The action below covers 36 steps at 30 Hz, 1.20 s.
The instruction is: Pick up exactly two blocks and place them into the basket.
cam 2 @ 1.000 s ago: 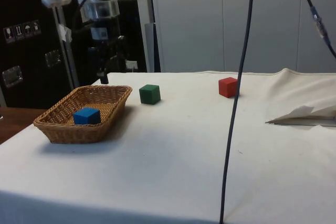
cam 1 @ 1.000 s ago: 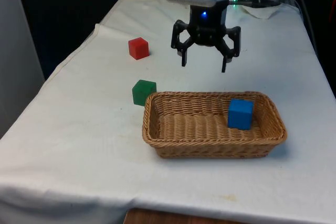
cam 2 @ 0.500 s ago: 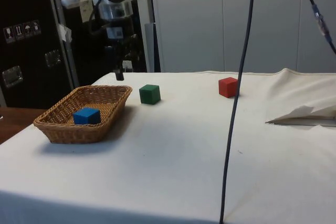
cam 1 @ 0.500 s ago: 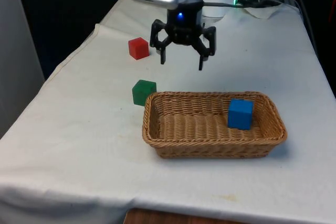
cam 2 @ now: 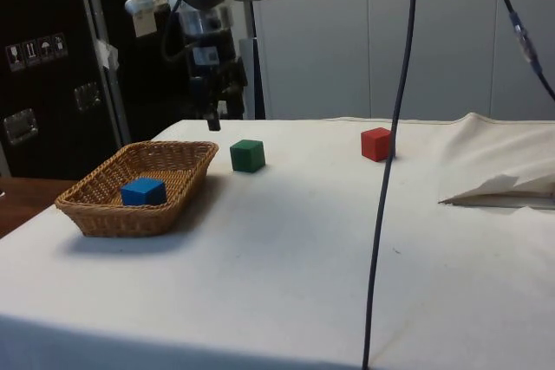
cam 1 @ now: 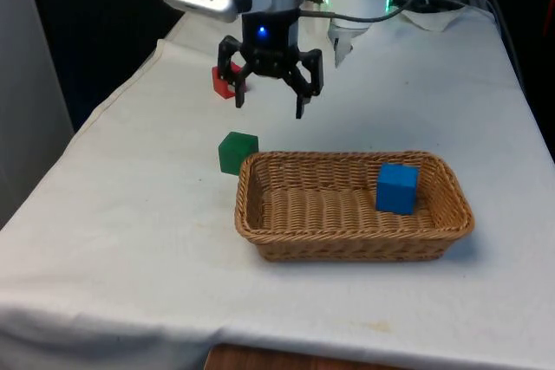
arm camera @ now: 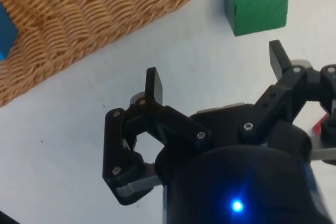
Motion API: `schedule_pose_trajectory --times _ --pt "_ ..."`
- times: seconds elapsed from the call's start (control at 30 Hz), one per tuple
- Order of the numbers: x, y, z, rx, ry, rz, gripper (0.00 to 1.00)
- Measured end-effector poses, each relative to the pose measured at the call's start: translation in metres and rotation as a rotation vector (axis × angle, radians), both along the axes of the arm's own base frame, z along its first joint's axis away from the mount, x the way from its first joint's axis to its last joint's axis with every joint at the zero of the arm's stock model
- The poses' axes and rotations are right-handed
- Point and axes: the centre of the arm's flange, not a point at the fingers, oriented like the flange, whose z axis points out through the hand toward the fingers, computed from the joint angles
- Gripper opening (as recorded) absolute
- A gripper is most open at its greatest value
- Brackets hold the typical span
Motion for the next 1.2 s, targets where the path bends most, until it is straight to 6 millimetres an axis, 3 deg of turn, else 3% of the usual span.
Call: schedule_pose_trajectory --times 0.47,0.77,1.2 --pt "-0.005 -0.022 -0.029 0.074 -0.004 -0.039 1.00" --pt "-0.012 -0.046 -0.031 0.102 -0.013 -0.041 1.00" --pt "-0.015 -0.053 -0.047 0.113 -0.004 -0.043 1.00"
